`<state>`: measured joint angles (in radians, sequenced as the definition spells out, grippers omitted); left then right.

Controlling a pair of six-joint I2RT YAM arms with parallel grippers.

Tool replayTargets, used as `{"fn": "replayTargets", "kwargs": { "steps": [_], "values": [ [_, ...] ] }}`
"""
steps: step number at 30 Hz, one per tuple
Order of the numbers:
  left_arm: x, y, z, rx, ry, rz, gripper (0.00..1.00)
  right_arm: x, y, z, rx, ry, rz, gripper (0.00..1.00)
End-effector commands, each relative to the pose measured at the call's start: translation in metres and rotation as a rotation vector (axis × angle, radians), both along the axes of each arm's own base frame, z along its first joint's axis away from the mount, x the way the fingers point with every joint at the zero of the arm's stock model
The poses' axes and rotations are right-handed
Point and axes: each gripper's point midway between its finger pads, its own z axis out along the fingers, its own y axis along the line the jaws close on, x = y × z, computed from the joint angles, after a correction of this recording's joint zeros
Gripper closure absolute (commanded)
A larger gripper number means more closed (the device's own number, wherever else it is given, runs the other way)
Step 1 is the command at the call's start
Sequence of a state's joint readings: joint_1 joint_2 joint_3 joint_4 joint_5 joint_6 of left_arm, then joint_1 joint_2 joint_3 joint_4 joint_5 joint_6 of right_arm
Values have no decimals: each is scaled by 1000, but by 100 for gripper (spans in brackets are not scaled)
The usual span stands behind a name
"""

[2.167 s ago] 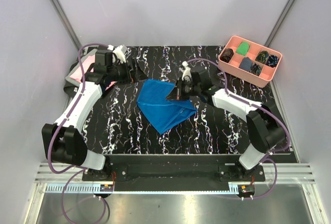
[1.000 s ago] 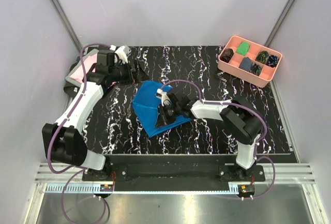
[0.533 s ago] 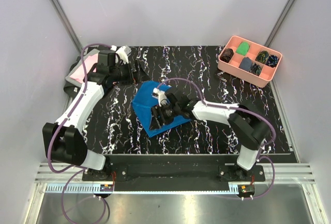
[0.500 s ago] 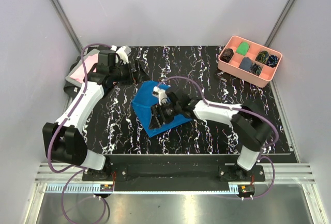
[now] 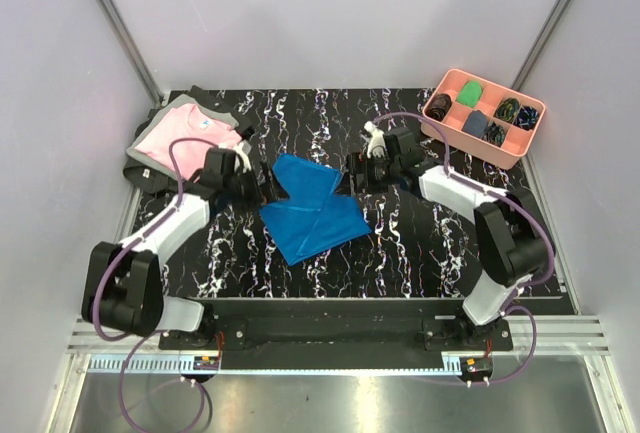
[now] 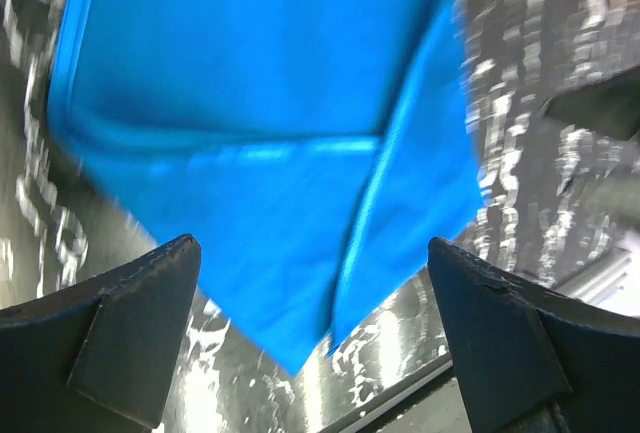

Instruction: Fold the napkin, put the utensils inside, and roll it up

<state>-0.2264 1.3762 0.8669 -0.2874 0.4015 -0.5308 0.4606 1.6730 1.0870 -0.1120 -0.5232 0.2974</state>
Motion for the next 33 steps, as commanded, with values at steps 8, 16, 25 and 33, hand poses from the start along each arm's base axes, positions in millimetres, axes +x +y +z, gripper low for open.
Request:
{"fn": "replayTargets", "kwargs": {
  "steps": [8,16,25,33],
  "values": [
    [-15,8,-45,4,-21,130,1,0,-29,-78,-53,206,-77,13],
    [-8,3,-78,45,35,105,1,-23,-18,-91,66,324,-72,21],
    [-1,-41,-78,-5,31,-15,1,-57,-27,-97,90,414,-121,29],
    [3,-77,-71,-74,11,-107,2,-74,-39,-86,83,419,-187,30]
  ]
}}
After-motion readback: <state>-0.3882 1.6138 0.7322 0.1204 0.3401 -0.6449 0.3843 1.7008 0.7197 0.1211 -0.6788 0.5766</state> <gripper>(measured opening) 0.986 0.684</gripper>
